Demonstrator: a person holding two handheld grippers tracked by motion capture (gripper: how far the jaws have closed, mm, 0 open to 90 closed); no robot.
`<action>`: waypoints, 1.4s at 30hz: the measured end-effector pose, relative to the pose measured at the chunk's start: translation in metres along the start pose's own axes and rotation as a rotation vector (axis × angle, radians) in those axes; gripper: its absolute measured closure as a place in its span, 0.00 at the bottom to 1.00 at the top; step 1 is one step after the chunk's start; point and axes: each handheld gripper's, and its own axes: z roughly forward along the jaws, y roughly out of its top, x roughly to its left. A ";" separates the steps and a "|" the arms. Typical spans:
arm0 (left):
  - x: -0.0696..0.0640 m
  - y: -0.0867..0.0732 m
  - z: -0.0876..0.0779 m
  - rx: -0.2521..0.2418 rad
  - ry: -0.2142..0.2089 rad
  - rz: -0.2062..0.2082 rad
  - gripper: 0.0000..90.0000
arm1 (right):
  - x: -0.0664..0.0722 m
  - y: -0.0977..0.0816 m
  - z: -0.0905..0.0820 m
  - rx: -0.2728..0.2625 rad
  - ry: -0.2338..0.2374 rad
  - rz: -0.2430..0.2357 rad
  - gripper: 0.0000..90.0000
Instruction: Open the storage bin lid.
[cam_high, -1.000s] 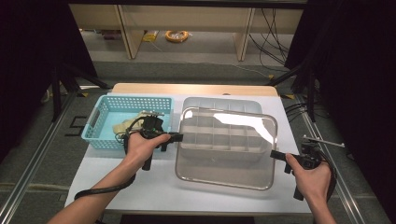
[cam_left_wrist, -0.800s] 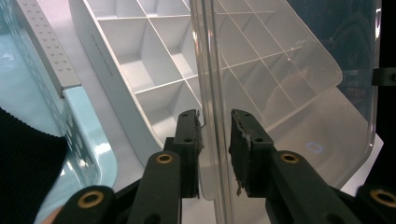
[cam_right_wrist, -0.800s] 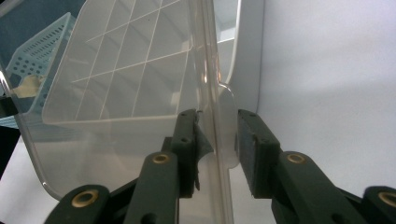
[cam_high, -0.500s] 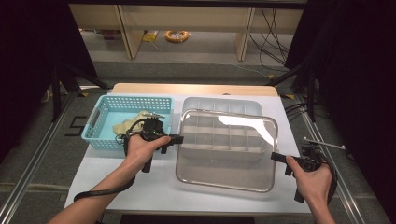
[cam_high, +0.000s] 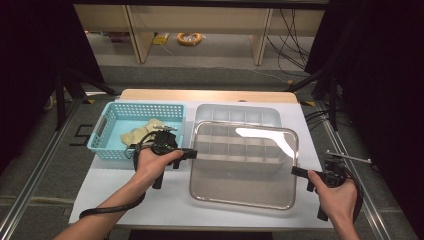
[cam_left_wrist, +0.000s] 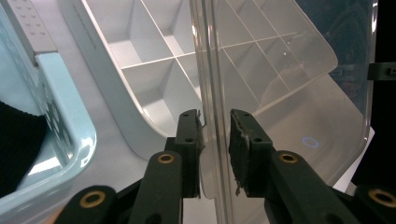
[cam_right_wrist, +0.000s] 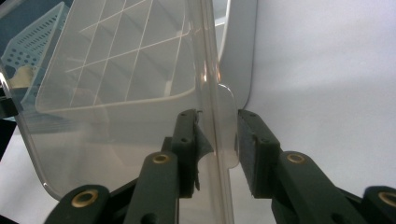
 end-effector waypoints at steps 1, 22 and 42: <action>0.000 -0.001 0.000 0.003 0.000 -0.003 0.81 | 0.006 -0.001 -0.002 0.025 0.012 0.086 0.78; -0.005 -0.017 0.004 0.067 -0.012 0.009 0.81 | -0.002 -0.011 -0.007 0.040 -0.026 0.016 0.78; -0.009 -0.036 0.008 0.120 -0.037 0.001 0.81 | -0.006 -0.025 -0.012 0.091 -0.020 0.065 0.78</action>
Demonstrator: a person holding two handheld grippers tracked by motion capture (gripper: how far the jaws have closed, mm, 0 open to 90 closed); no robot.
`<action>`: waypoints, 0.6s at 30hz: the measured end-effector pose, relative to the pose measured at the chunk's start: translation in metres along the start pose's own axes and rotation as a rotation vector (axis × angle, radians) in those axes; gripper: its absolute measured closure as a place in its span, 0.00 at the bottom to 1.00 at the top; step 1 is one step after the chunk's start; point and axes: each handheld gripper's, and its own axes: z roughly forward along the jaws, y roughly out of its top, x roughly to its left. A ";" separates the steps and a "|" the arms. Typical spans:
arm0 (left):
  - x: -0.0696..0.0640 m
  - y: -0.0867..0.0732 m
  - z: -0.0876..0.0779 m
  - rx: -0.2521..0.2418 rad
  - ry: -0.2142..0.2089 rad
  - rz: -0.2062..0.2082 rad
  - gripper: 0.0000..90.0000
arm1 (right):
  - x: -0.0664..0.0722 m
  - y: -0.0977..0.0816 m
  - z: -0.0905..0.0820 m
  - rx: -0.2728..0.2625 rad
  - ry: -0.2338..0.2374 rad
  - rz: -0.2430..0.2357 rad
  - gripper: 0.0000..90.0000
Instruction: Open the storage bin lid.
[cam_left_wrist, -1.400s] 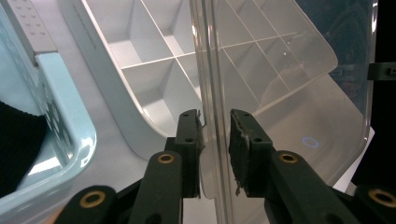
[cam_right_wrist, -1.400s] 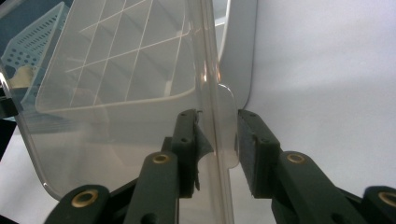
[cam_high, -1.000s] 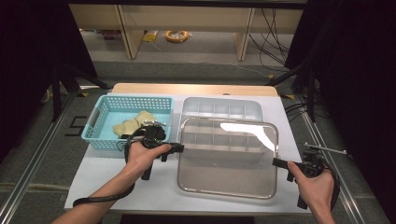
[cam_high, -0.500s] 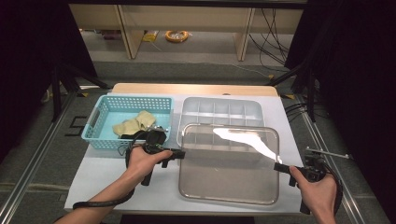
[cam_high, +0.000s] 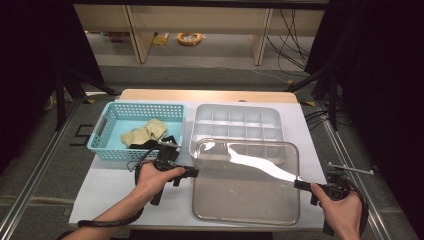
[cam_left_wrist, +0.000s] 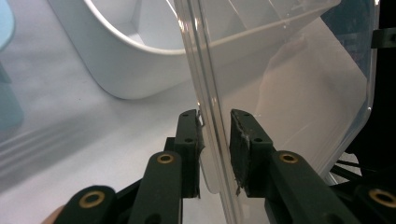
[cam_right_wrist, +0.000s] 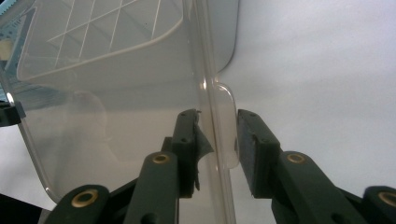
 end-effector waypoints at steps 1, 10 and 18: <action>0.000 0.000 0.000 0.000 0.002 0.003 0.81 | 0.000 0.000 0.000 0.000 0.000 -0.002 0.78; -0.002 -0.003 -0.002 0.018 0.018 0.011 0.81 | 0.000 -0.003 -0.001 0.031 0.001 0.021 0.78; -0.002 -0.005 0.000 0.043 -0.001 0.016 0.81 | 0.002 -0.008 0.000 0.037 -0.002 0.075 0.78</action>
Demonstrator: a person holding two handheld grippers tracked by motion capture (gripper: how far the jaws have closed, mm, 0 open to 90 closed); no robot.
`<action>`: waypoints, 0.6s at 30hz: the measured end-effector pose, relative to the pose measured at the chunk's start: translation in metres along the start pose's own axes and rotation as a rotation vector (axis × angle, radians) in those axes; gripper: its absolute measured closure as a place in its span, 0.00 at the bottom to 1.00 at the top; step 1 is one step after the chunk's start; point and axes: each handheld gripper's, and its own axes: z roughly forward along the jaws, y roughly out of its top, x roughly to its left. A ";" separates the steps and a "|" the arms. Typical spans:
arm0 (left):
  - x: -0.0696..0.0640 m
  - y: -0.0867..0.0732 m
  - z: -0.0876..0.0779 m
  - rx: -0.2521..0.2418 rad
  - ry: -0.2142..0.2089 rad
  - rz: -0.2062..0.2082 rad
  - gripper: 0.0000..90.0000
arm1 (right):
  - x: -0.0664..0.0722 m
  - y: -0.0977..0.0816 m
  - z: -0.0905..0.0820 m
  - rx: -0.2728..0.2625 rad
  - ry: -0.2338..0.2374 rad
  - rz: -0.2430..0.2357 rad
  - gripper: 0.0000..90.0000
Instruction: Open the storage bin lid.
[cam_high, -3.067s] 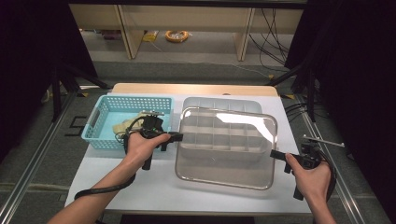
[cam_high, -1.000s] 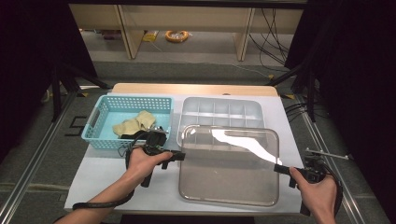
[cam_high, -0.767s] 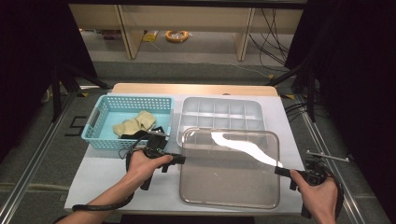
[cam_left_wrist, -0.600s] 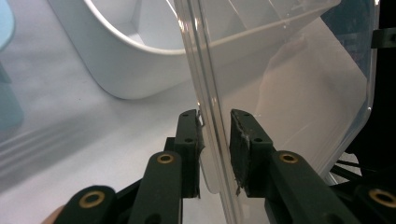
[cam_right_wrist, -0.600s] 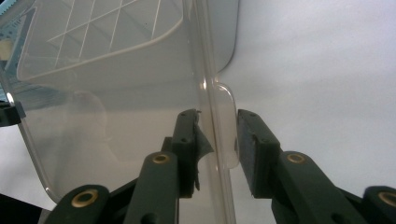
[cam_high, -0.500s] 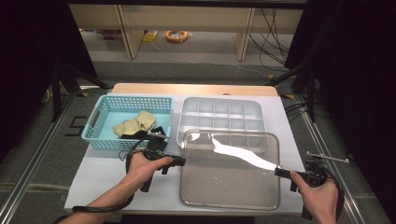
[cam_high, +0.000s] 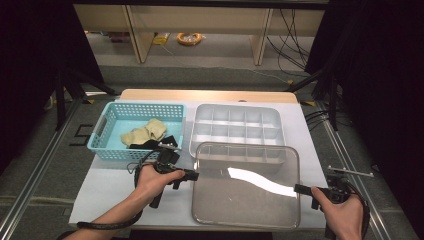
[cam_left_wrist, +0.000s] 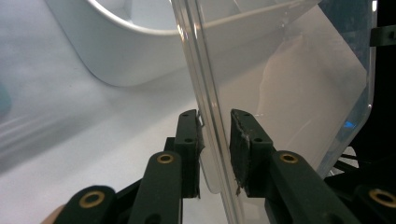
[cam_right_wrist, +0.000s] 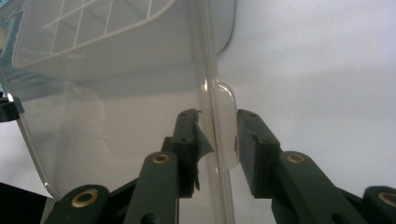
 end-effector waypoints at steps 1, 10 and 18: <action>-0.001 0.000 0.000 0.006 0.011 0.003 0.81 | 0.002 -0.001 -0.001 0.026 0.007 0.033 0.78; -0.004 -0.001 0.003 0.014 0.018 -0.023 0.81 | -0.003 -0.004 0.003 0.043 -0.014 0.015 0.78; -0.006 -0.006 0.004 0.044 0.016 -0.016 0.81 | -0.007 -0.007 0.001 0.095 -0.015 0.007 0.78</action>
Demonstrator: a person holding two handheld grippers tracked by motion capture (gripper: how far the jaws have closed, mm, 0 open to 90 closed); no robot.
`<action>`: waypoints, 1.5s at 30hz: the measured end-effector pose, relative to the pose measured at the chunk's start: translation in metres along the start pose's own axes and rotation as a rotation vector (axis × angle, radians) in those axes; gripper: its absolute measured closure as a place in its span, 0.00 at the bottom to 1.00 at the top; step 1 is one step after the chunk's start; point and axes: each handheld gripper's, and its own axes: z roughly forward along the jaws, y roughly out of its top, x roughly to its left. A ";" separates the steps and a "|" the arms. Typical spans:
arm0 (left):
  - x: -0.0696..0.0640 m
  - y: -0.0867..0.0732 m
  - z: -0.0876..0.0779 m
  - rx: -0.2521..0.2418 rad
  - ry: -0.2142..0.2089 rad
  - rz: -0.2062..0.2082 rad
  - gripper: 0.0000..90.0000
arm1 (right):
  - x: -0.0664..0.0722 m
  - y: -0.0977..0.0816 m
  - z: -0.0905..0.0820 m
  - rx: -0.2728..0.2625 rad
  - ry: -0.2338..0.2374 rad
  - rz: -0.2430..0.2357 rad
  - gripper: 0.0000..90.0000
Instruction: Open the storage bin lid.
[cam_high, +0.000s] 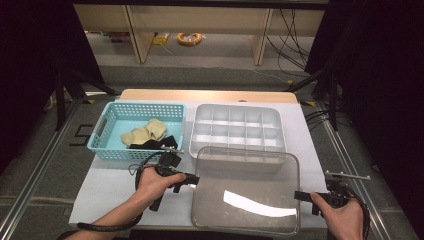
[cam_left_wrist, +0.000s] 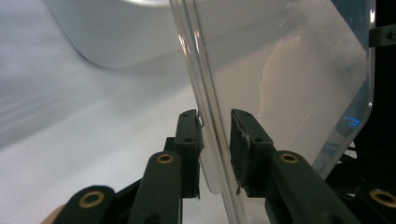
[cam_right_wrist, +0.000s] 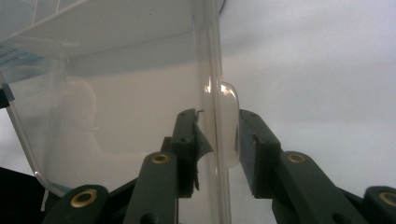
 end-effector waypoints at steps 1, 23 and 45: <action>0.000 -0.001 0.001 0.006 -0.006 -0.001 0.81 | -0.001 -0.001 0.000 -0.002 0.006 -0.009 0.78; -0.008 -0.010 0.007 0.070 -0.013 0.026 0.80 | -0.009 -0.008 0.000 0.041 -0.018 -0.005 0.78; -0.016 -0.017 0.009 0.098 -0.029 0.040 0.80 | -0.011 -0.014 -0.006 0.045 -0.018 -0.018 0.77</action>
